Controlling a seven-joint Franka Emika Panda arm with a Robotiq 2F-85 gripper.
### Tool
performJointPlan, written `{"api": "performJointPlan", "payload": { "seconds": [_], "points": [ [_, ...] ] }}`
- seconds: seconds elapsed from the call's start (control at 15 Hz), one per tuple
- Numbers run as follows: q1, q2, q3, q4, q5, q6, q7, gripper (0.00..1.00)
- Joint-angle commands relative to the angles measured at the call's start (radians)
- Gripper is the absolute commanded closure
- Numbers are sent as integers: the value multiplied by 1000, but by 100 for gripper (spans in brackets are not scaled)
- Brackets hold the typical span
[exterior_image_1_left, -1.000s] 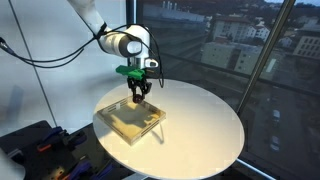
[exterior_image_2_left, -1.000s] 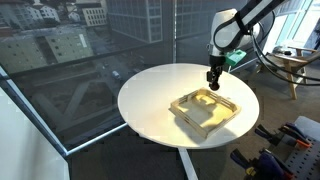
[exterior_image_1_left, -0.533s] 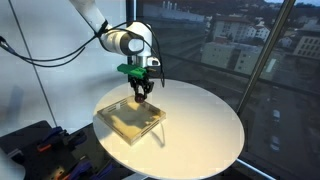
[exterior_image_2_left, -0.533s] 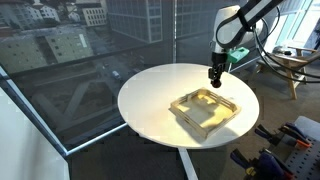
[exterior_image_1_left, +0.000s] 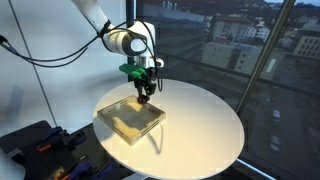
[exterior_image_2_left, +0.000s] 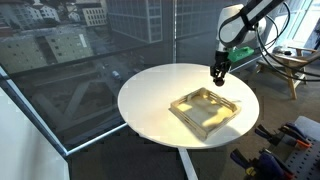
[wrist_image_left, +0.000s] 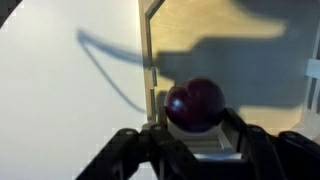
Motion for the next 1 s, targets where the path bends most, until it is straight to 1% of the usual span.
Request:
{"api": "performJointPlan", "payload": {
  "seconds": [0.0,0.4,0.93],
  "points": [
    [-4,-6,-16,21,-18,-39,73,67],
    [-21,15,-43,43,-8,-42,130,67],
    [-60,60,-63,89,9,-34,132,67]
  ]
}}
